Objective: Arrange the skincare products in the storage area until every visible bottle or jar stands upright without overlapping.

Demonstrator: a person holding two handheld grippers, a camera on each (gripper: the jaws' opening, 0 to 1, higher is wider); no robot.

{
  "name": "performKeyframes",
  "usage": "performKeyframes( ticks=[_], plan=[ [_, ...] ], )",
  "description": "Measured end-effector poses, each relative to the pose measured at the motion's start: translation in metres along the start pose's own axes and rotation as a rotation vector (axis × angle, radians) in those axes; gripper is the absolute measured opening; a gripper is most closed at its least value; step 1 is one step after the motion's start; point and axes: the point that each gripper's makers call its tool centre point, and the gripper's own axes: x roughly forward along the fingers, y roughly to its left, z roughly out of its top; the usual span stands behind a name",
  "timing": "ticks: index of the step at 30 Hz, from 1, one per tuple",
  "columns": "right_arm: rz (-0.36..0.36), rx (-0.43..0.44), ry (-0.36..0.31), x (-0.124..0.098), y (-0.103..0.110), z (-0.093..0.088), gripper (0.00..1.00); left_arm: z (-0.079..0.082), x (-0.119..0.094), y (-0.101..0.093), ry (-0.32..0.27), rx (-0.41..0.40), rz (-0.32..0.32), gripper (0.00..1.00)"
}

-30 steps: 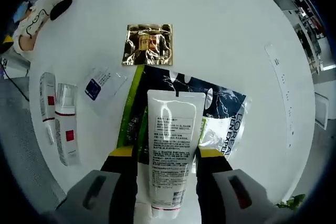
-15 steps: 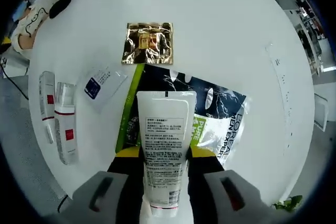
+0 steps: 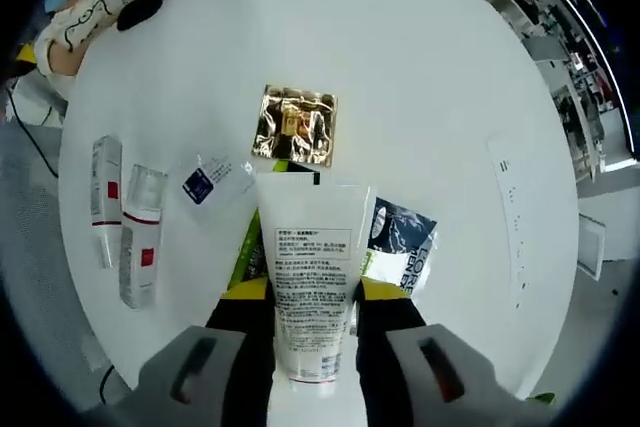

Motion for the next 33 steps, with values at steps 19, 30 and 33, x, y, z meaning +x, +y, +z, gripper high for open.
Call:
performKeyframes(
  ticks=[19,30,33],
  plan=[
    [-0.065,0.066,-0.249,-0.065,0.019,0.01,0.29,0.017,-0.004,-0.029,-0.016,0.061,-0.036,0.88],
    [-0.064,0.097,-0.32,-0.092,0.044,0.006,0.29,0.02,-0.006,-0.047,-0.014,0.089,-0.058,0.89],
    [-0.044,0.106,-0.379,-0.106,0.053,0.003,0.29,0.023,-0.006,-0.053,-0.018,0.096,-0.065,0.89]
  ],
)
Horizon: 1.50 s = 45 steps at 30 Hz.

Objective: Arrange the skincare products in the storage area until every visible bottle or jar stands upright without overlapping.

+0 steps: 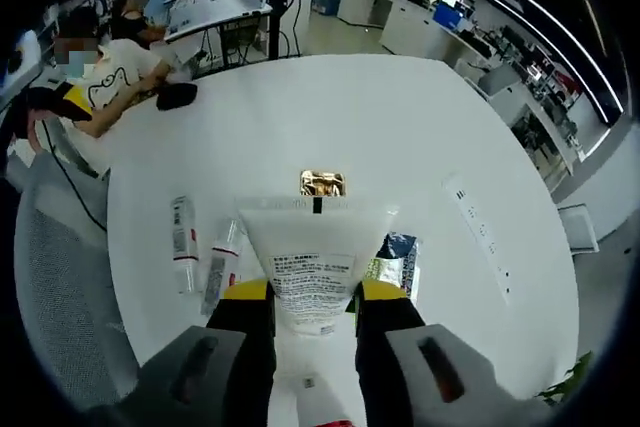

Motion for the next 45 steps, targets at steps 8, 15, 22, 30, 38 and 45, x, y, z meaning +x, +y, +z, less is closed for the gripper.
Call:
performKeyframes(
  ticks=[8,15,22,30,38,45],
  plan=[
    [0.11,-0.017,-0.164,-0.046,0.044,0.024,0.29,0.007,0.004,-0.009,0.003,0.033,-0.028,0.89],
    [0.244,-0.016,-0.272,-0.07,0.076,0.028,0.29,0.024,0.008,-0.024,-0.016,0.063,-0.113,0.89],
    [0.375,-0.069,-0.39,-0.086,0.115,0.024,0.29,0.037,0.009,-0.033,-0.067,0.043,-0.165,0.84],
    [0.49,-0.074,-0.494,-0.114,0.156,0.03,0.29,0.05,0.016,-0.048,-0.133,0.002,-0.235,0.74],
    [0.597,-0.089,-0.558,-0.138,0.186,0.039,0.29,0.064,0.033,-0.07,-0.133,0.056,-0.34,0.67],
    [0.639,-0.081,-0.619,-0.154,0.193,0.049,0.29,0.075,0.041,-0.092,-0.143,0.091,-0.401,0.55]
  ],
)
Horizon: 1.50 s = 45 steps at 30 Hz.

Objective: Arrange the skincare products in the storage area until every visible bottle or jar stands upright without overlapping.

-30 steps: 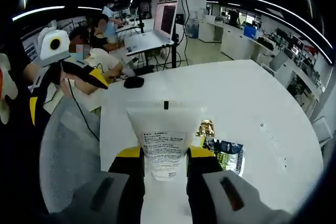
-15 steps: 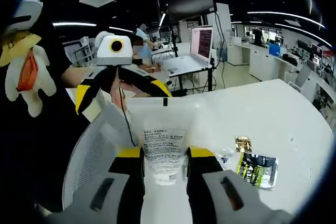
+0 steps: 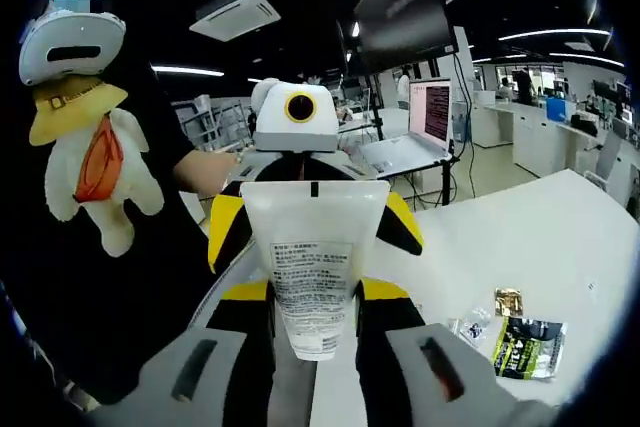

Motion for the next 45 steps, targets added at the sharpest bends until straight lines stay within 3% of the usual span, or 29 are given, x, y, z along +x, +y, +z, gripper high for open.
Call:
performKeyframes(
  ticks=[6,7,10,13,17,20,21,24,26,27,30,34,37,41,45],
  plan=[
    [-0.018,0.018,-0.031,-0.005,-0.006,0.003,0.3,0.005,0.005,-0.003,-0.019,0.033,0.016,0.35],
    [-0.017,0.019,-0.042,-0.007,-0.006,0.004,0.3,0.008,0.006,0.001,-0.032,0.059,0.058,0.34],
    [-0.026,0.024,-0.058,-0.006,-0.005,0.006,0.3,0.008,0.008,-0.004,-0.032,0.053,0.058,0.34],
    [-0.053,0.044,-0.103,-0.005,-0.007,0.01,0.32,0.012,0.006,0.002,-0.038,0.063,0.098,0.33],
    [-0.17,0.093,-0.202,-0.007,-0.017,0.021,0.32,0.022,0.0,0.018,-0.068,0.059,0.21,0.33],
    [-0.339,0.135,-0.315,-0.015,-0.029,0.033,0.29,0.037,-0.009,0.036,-0.126,0.041,0.328,0.33],
    [-0.432,0.161,-0.389,-0.019,-0.033,0.04,0.27,0.042,-0.012,0.042,-0.145,0.045,0.377,0.33],
    [-0.581,0.195,-0.465,-0.022,-0.035,0.045,0.19,0.05,-0.014,0.048,-0.163,0.068,0.442,0.33],
    [-0.654,0.229,-0.525,-0.023,-0.035,0.05,0.2,0.054,-0.016,0.053,-0.174,0.065,0.476,0.33],
    [-0.676,0.245,-0.53,-0.021,-0.033,0.05,0.23,0.055,-0.015,0.053,-0.174,0.067,0.48,0.33],
    [-0.778,0.169,-0.482,-0.025,-0.034,0.05,0.25,0.057,-0.01,0.05,-0.158,0.117,0.517,0.33],
    [-0.875,0.092,-0.365,-0.026,-0.04,0.043,0.24,0.059,-0.005,0.043,-0.157,0.14,0.52,0.33],
    [-0.919,0.11,-0.358,-0.028,-0.044,0.04,0.21,0.064,-0.001,0.033,-0.181,0.141,0.512,0.33],
    [-0.923,0.113,-0.352,-0.033,-0.044,0.034,0.17,0.062,0.002,0.028,-0.149,0.205,0.514,0.33],
    [-0.841,0.144,-0.351,-0.034,-0.041,0.027,0.14,0.057,0.002,0.025,-0.144,0.184,0.469,0.34]
  ],
)
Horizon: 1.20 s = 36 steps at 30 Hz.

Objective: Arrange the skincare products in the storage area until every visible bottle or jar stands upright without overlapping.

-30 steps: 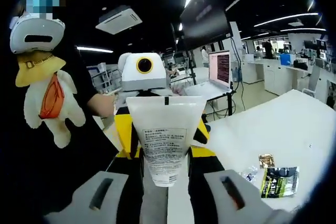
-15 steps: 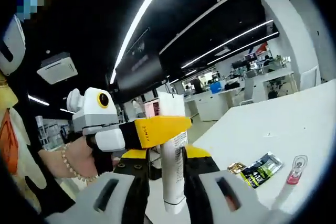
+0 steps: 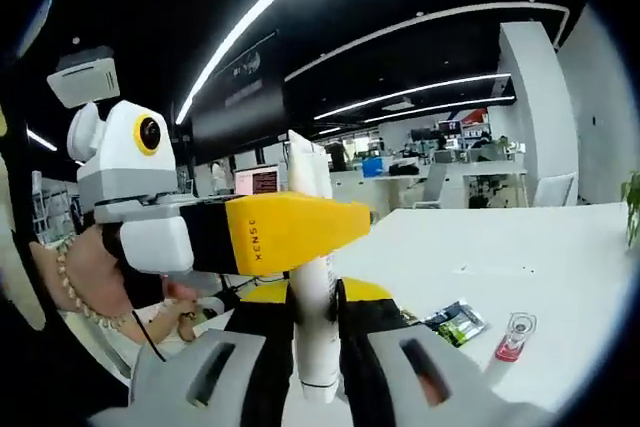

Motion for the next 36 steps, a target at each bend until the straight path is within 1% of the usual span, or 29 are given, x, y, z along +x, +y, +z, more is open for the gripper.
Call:
performKeyframes(
  ticks=[1,2,4,6,7,8,9,10,11,12,13,14,15,16,17,18,19,20,21,22,23,26,27,29,31,33,34,36],
  plan=[
    [0.032,0.062,-0.013,-0.002,0.001,0.0,0.14,0.0,-0.001,-0.001,-0.004,-0.003,-0.008,0.33],
    [0.058,0.084,-0.023,-0.004,0.002,0.001,0.13,0.0,-0.001,-0.005,-0.014,-0.01,-0.043,0.33],
    [0.108,0.115,-0.028,-0.009,0.006,-0.001,0.13,-0.001,-0.004,-0.009,-0.004,-0.017,-0.088,0.32],
    [0.177,0.168,-0.027,-0.014,0.01,-0.002,0.13,-0.004,-0.008,-0.013,0.006,-0.024,-0.148,0.32],
    [0.233,0.185,-0.022,-0.017,0.014,-0.004,0.13,-0.004,-0.009,-0.013,0.008,-0.025,-0.159,0.31],
    [0.262,0.201,-0.023,-0.019,0.016,-0.004,0.13,-0.006,-0.012,-0.017,0.019,-0.023,-0.208,0.3],
    [0.334,0.19,-0.023,-0.023,0.022,-0.004,0.13,-0.006,-0.014,-0.019,0.022,-0.031,-0.235,0.3],
    [0.378,0.182,-0.007,-0.026,0.027,-0.005,0.13,-0.01,-0.018,-0.023,0.053,-0.05,-0.284,0.29],
    [0.41,0.178,0.0,-0.027,0.03,-0.005,0.13,-0.009,-0.019,-0.024,0.051,-0.06,-0.303,0.29],
    [0.499,0.155,0.012,-0.032,0.041,-0.005,0.13,-0.01,-0.021,-0.027,0.063,-0.071,-0.344,0.31],
    [0.53,0.152,0.02,-0.034,0.045,-0.004,0.13,-0.009,-0.023,-0.029,0.064,-0.079,-0.365,0.33],
    [0.596,0.143,0.02,-0.037,0.054,-0.002,0.13,-0.008,-0.024,-0.031,0.06,-0.077,-0.389,0.33],
    [0.64,0.124,0.034,-0.04,0.059,-0.002,0.13,-0.006,-0.027,-0.037,0.067,-0.081,-0.438,0.32],
    [0.647,0.131,0.028,-0.04,0.061,0.0,0.13,-0.004,-0.029,-0.039,0.062,-0.078,-0.458,0.3],
    [0.669,0.135,0.024,-0.041,0.063,0.002,0.13,-0.004,-0.03,-0.042,0.068,-0.084,-0.48,0.29],
    [0.72,0.148,0.013,-0.043,0.067,0.008,0.13,-0.003,-0.032,-0.045,0.083,-0.092,-0.504,0.28],
    [0.724,0.154,0.011,-0.043,0.067,0.01,0.13,-0.003,-0.032,-0.045,0.088,-0.09,-0.508,0.28],
    [0.754,0.161,0.0,-0.044,0.067,0.014,0.13,-0.004,-0.033,-0.044,0.108,-0.077,-0.509,0.3],
    [0.758,0.17,-0.001,-0.044,0.064,0.017,0.13,-0.002,-0.034,-0.045,0.103,-0.076,-0.516,0.3],
    [0.771,0.178,-0.005,-0.045,0.064,0.019,0.13,-0.001,-0.036,-0.046,0.109,-0.077,-0.535,0.29],
    [0.787,0.18,-0.008,-0.047,0.063,0.02,0.13,0.001,-0.037,-0.047,0.107,-0.08,-0.54,0.27],
    [0.788,0.193,-0.007,-0.047,0.058,0.021,0.13,0.008,-0.037,-0.053,0.091,-0.074,-0.556,0.21],
    [0.79,0.194,-0.001,-0.048,0.057,0.02,0.13,0.008,-0.037,-0.054,0.092,-0.073,-0.56,0.2],
    [0.794,0.188,0.011,-0.049,0.058,0.018,0.13,0.005,-0.035,-0.055,0.109,-0.064,-0.56,0.21],
    [0.79,0.187,0.016,-0.049,0.056,0.017,0.13,0.003,-0.034,-0.054,0.113,-0.063,-0.555,0.2],
    [0.792,0.183,0.026,-0.051,0.055,0.016,0.13,0.001,-0.033,-0.053,0.118,-0.085,-0.552,0.17],
    [0.793,0.18,0.03,-0.052,0.054,0.015,0.13,0.001,-0.032,-0.054,0.116,-0.083,-0.55,0.16],
    [0.795,0.179,0.041,-0.052,0.055,0.015,0.13,0.0,-0.03,-0.055,0.113,-0.082,-0.548,0.16]
  ],
)
